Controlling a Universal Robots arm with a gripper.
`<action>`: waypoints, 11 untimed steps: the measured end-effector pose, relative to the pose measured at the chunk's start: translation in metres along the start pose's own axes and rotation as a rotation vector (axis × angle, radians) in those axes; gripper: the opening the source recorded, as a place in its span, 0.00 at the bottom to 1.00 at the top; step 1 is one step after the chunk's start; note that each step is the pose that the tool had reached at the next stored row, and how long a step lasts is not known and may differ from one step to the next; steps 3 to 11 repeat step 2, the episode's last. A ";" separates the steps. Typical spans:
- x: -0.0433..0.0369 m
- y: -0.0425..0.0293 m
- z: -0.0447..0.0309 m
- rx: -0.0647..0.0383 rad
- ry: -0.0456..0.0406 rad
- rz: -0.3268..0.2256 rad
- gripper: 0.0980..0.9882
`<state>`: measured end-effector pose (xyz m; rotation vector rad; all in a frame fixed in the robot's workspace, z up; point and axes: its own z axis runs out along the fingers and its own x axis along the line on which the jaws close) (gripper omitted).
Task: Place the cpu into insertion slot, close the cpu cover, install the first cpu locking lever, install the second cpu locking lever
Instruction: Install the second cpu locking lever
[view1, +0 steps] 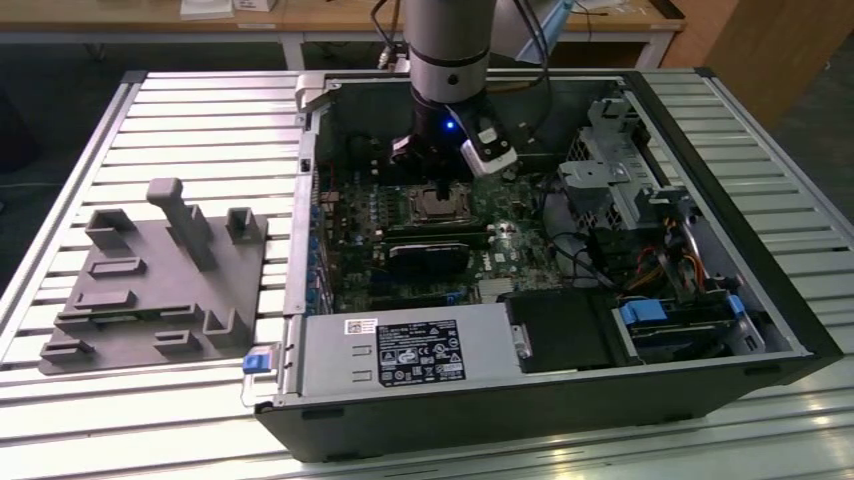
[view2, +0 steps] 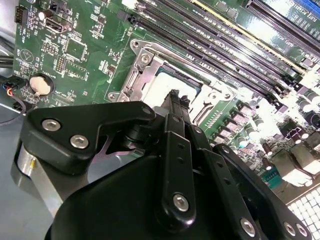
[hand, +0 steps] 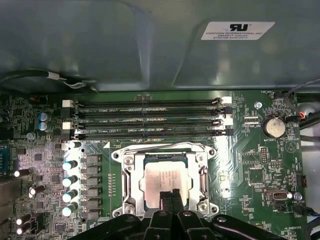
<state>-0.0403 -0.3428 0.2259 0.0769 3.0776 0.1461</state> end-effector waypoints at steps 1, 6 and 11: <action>0.0000 0.0000 0.0000 0.000 0.0000 0.000 0.01; 0.0000 0.0000 0.0000 0.000 0.0000 0.000 0.01; 0.0000 0.0000 0.0000 0.000 0.0000 0.000 0.01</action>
